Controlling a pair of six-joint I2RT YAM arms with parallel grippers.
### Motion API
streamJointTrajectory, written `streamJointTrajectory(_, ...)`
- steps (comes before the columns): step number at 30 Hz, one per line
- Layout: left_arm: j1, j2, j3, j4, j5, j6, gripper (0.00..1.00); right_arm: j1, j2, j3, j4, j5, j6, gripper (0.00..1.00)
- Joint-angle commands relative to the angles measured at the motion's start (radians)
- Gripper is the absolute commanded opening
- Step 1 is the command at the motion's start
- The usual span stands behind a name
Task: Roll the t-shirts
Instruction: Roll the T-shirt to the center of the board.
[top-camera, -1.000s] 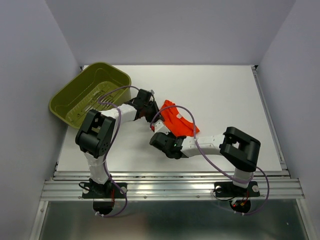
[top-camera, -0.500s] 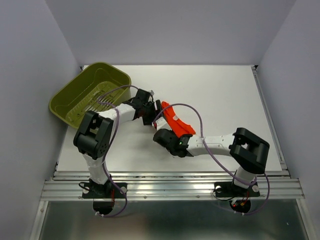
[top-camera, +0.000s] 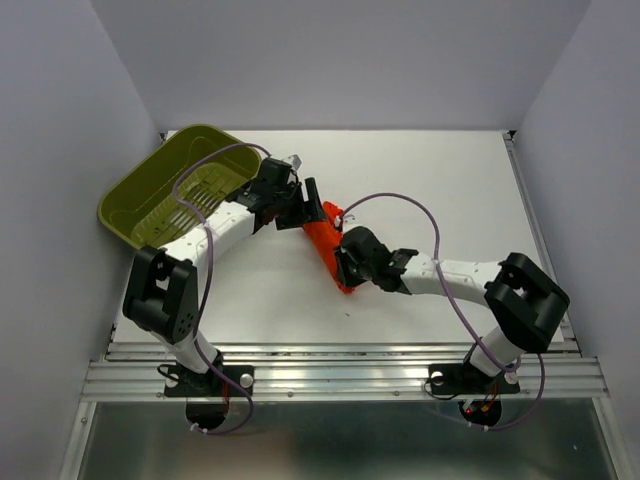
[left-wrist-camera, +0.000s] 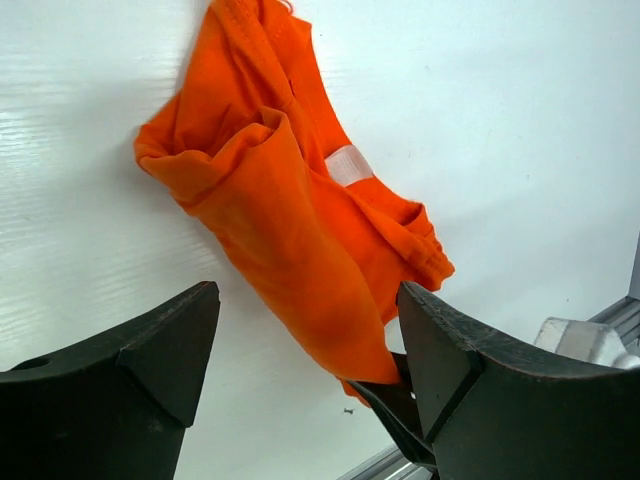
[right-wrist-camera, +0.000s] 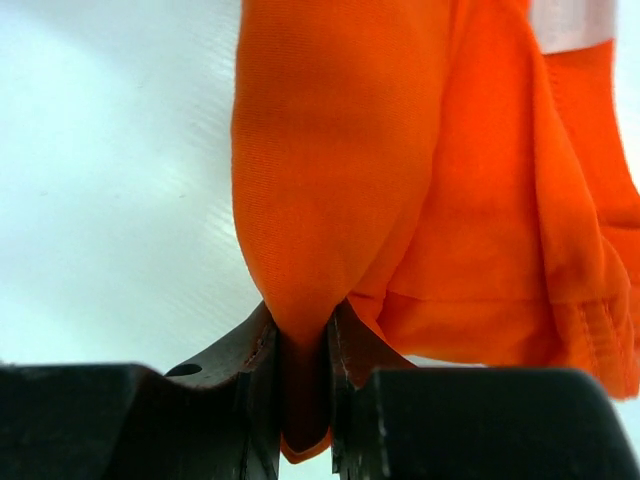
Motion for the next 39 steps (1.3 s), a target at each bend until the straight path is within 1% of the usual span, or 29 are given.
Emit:
streamJointTrajectory(1, 0.012, -0.056, 0.038, -0.056, -0.028, 0.048, 0.83, -0.041, -0.032, -0.012, 0.131, -0.247, 0.06, 0.01)
streamJointTrajectory(2, 0.015, -0.059, 0.038, -0.056, -0.029, 0.048, 0.83, -0.05, -0.03, -0.012, 0.136, -0.274, 0.067, 0.01)
streamJointTrajectory(4, 0.013, -0.063, 0.03, -0.053, -0.018, 0.05, 0.83, -0.082, -0.021, -0.006, 0.148, -0.38, 0.089, 0.01)
streamJointTrajectory(5, 0.013, -0.063, 0.027, -0.053, -0.015, 0.05, 0.82, -0.094, -0.015, -0.006, 0.15, -0.381, 0.097, 0.01)
streamJointTrajectory(6, 0.013, -0.063, 0.022, -0.047, -0.009, 0.05, 0.82, -0.105, -0.007, -0.002, 0.151, -0.438, 0.101, 0.01)
streamJointTrajectory(8, 0.015, -0.065, 0.007, -0.038, 0.005, 0.048, 0.82, -0.145, 0.016, 0.011, 0.154, -0.495, 0.123, 0.01)
streamJointTrajectory(9, 0.015, -0.063, 0.002, -0.027, 0.012, 0.048, 0.82, -0.159, 0.023, 0.012, 0.159, -0.553, 0.132, 0.01)
streamJointTrajectory(11, 0.015, -0.063, -0.013, -0.018, 0.029, 0.043, 0.82, -0.206, 0.043, 0.008, 0.186, -0.615, 0.167, 0.01)
streamJointTrajectory(12, 0.013, -0.062, -0.016, -0.004, 0.044, 0.042, 0.82, -0.222, 0.053, 0.009, 0.194, -0.679, 0.178, 0.01)
streamJointTrajectory(14, 0.015, -0.057, -0.028, 0.007, 0.06, 0.036, 0.81, -0.251, 0.088, 0.009, 0.215, -0.738, 0.213, 0.01)
streamJointTrajectory(15, 0.015, -0.054, -0.03, 0.017, 0.066, 0.036, 0.81, -0.278, 0.1, 0.008, 0.225, -0.793, 0.225, 0.01)
streamJointTrajectory(17, 0.013, -0.042, -0.031, 0.025, 0.087, 0.034, 0.81, -0.303, 0.126, 0.0, 0.258, -0.848, 0.268, 0.01)
streamJointTrajectory(18, 0.013, -0.037, -0.031, 0.031, 0.1, 0.034, 0.8, -0.329, 0.146, -0.006, 0.277, -0.9, 0.284, 0.01)
streamJointTrajectory(19, 0.015, -0.03, -0.031, 0.036, 0.106, 0.034, 0.8, -0.341, 0.152, -0.014, 0.33, -0.928, 0.307, 0.01)
streamJointTrajectory(21, 0.013, -0.022, -0.028, 0.04, 0.109, 0.037, 0.8, -0.367, 0.172, -0.038, 0.381, -1.003, 0.373, 0.01)
streamJointTrajectory(22, 0.015, -0.016, -0.028, 0.045, 0.114, 0.037, 0.8, -0.39, 0.18, -0.041, 0.416, -1.022, 0.391, 0.01)
streamJointTrajectory(25, 0.013, -0.007, -0.027, 0.063, 0.129, 0.034, 0.8, -0.421, 0.209, -0.043, 0.433, -1.072, 0.431, 0.01)
streamJointTrajectory(30, 0.013, 0.029, -0.01, 0.092, 0.156, 0.03, 0.8, -0.455, 0.258, -0.041, 0.432, -1.126, 0.468, 0.01)
streamJointTrajectory(33, 0.01, 0.047, -0.004, 0.112, 0.172, 0.027, 0.79, -0.466, 0.284, -0.048, 0.43, -1.132, 0.48, 0.01)
streamJointTrajectory(37, 0.001, 0.084, 0.013, 0.135, 0.181, 0.019, 0.79, -0.475, 0.287, -0.066, 0.429, -1.125, 0.483, 0.06)
streamJointTrajectory(39, 0.0, 0.099, 0.021, 0.157, 0.184, 0.008, 0.79, -0.486, 0.284, -0.074, 0.429, -1.122, 0.483, 0.06)
